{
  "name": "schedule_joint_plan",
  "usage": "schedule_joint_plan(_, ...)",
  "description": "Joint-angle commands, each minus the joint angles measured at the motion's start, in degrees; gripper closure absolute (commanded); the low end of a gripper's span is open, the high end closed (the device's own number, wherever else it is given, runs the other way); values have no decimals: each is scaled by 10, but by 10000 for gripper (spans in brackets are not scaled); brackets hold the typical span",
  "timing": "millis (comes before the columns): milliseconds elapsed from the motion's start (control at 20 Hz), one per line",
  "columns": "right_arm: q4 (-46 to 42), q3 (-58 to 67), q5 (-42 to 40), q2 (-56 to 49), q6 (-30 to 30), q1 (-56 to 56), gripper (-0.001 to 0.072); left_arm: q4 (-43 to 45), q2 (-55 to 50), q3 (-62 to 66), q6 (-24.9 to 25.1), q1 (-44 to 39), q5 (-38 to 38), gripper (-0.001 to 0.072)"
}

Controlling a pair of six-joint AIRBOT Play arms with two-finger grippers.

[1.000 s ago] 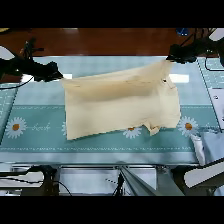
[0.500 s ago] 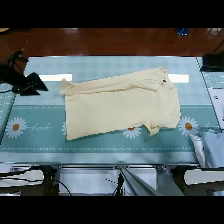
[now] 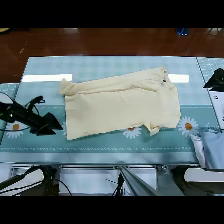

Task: Fold the shirts.

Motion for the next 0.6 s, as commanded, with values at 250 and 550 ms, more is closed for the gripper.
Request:
schedule_joint_plan(250, 43, -22, -28, 2, -16, -7, 278, -88, -10, -91, 16, -18, 114, 166)
schedule_joint_plan(550, 70, -22, -19, 3, -16, -7, 278, -170, -58, -91, 21, -83, 180, 562)
